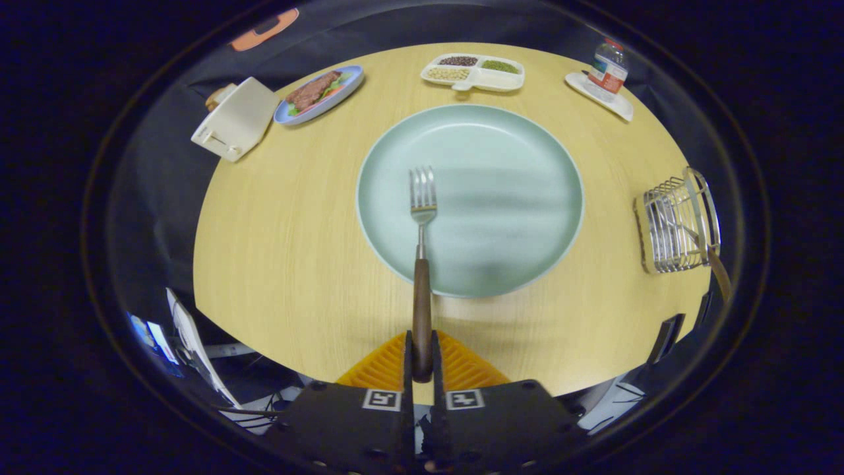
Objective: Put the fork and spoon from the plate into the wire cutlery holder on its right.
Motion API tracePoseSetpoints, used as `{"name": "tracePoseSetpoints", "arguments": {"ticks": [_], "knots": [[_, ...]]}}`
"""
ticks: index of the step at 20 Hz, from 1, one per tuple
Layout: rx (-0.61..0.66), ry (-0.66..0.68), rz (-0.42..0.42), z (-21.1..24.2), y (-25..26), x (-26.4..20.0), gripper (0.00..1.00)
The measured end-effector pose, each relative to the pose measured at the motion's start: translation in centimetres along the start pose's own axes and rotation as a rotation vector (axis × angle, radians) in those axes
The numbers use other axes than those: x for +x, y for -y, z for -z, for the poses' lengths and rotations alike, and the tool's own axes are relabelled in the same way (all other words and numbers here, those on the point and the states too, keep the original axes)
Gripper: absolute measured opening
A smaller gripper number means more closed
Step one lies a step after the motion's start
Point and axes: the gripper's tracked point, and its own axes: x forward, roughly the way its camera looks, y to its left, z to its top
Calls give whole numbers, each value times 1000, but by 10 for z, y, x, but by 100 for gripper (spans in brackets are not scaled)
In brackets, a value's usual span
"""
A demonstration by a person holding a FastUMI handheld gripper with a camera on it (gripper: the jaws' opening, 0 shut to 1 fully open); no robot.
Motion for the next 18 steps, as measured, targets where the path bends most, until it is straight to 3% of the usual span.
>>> {"name": "tracePoseSetpoints", "arguments": {"ticks": [2, 3, 10, 11, 18], "knots": [[-7, 3, 9, 3, 3, -2, 15], [-15, 2, 7, 4, 5, 3, 5], [-32, 28, -34, 0, 7, -35, 5], [-31, 43, -39, 2, 10, -34, 0], [20, 100, -82, 2, 50, -103, 0]]}}
